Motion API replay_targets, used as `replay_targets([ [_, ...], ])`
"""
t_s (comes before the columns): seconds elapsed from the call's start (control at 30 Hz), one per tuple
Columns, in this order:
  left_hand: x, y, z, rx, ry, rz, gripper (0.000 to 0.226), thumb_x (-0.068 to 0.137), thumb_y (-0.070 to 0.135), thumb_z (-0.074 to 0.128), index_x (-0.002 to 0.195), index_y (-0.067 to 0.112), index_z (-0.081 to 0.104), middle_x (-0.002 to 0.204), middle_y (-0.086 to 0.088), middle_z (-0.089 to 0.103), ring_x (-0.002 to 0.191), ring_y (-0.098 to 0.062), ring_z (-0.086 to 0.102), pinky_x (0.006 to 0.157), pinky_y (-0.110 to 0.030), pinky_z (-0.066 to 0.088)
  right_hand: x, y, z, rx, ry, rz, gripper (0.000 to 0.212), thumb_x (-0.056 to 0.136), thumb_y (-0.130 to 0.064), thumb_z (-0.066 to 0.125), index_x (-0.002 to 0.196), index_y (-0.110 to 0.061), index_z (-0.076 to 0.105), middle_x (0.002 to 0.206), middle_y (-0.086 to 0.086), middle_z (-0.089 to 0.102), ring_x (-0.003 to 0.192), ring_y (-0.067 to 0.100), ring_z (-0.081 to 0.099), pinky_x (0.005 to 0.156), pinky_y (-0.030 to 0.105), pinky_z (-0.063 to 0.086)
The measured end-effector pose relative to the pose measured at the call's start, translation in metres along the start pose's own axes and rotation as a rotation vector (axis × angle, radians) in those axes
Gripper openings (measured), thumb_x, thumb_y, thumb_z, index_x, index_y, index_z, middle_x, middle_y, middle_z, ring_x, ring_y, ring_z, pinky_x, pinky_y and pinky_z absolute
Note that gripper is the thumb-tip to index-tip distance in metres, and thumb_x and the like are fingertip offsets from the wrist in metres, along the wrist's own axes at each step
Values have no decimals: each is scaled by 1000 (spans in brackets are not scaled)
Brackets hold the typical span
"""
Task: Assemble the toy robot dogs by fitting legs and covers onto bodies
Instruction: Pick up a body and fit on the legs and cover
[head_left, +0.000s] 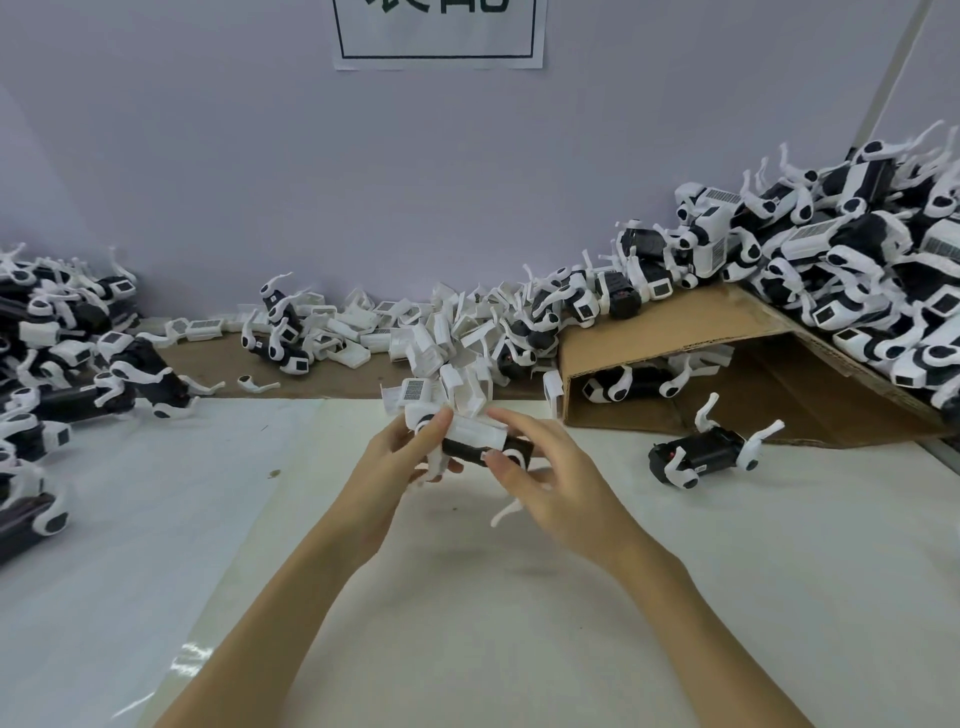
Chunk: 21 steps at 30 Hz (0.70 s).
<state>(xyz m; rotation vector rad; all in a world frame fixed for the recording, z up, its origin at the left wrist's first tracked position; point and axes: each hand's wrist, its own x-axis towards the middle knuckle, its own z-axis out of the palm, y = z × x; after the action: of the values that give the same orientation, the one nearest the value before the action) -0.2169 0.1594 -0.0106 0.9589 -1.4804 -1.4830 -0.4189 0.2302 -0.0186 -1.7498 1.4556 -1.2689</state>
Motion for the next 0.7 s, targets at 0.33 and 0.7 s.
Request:
replay_targets([
  [0.33, 0, -3, 3, -51, 41, -27, 79, 79, 76, 73, 123, 11, 69, 101, -11, 76, 88, -21, 70, 89, -38, 50, -2, -6, 6, 176, -92, 21, 44, 99, -39, 71, 140, -49, 59, 103, -13, 66, 91, 14, 68, 77, 38, 66],
  [0.7, 10, -7, 1, -215, 225, -34, 80, 90, 79, 46, 114, 7, 73, 94, -14, 73, 85, -28, 67, 85, -43, 53, 19, -27, -23, 438, -155, 322, 40, 99, -38, 71, 135, -20, 69, 100, 21, 66, 89, 29, 74, 89, 50, 63],
])
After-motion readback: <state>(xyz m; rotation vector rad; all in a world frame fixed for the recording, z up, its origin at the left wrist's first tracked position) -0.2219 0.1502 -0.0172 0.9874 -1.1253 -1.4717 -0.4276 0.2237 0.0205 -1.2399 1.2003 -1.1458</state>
